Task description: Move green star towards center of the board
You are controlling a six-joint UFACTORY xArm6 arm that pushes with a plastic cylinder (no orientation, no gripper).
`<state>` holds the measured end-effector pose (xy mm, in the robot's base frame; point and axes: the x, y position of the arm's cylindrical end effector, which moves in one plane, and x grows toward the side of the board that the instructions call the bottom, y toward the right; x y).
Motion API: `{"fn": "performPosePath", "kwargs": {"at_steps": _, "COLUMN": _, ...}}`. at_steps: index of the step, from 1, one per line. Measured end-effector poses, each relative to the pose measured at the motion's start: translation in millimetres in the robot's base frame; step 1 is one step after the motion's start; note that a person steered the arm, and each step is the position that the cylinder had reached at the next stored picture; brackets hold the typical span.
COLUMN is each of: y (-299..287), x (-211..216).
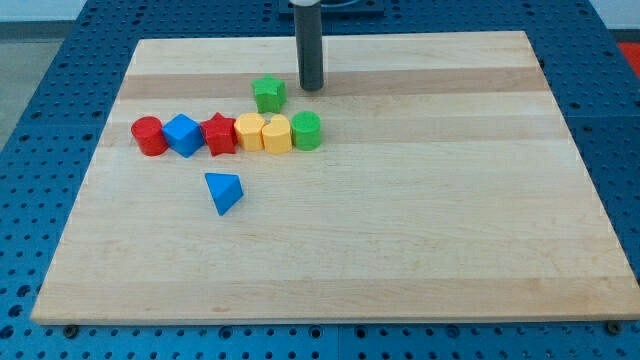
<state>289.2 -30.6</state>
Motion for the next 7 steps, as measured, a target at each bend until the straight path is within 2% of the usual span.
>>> {"fn": "performPosePath", "kwargs": {"at_steps": 1, "y": -21, "x": -23}}
{"fn": "performPosePath", "kwargs": {"at_steps": 2, "y": -56, "x": -27}}
{"fn": "performPosePath", "kwargs": {"at_steps": 3, "y": -88, "x": -25}}
{"fn": "performPosePath", "kwargs": {"at_steps": 4, "y": -101, "x": -5}}
{"fn": "performPosePath", "kwargs": {"at_steps": 6, "y": -101, "x": 28}}
{"fn": "performPosePath", "kwargs": {"at_steps": 7, "y": -82, "x": 29}}
